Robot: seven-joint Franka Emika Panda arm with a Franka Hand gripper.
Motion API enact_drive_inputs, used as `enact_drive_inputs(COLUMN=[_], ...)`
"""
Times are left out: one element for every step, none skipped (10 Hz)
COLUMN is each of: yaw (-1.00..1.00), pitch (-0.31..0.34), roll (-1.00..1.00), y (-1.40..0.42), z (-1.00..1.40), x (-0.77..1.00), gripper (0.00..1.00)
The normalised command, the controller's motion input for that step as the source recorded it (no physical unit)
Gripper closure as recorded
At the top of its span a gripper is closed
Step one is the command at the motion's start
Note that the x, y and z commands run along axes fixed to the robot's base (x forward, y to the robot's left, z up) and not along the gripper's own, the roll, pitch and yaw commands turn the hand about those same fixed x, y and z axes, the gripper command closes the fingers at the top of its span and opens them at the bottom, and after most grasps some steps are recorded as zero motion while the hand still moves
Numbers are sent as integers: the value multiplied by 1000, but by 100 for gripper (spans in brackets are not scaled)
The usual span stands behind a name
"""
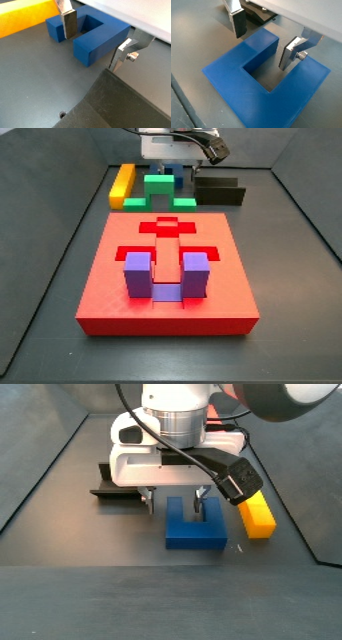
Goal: Pick up the blue object. Move up. Place the blue object on the fixture. Regrasp the blue object. Move to above the board. Insert the blue object.
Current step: Pick up the blue object.
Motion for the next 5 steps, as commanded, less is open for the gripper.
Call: enact_drive_inputs(yaw=[0,0,0,0,0], pitch=[-40,-41,-41,-43,0], roll=[0,0,-9,-11,0], y=[-17,-37,-37,-29,-29], z=[-166,-151,-123,-111,0], x=[0,0,0,0,0], gripper=[0,0,0,0,0])
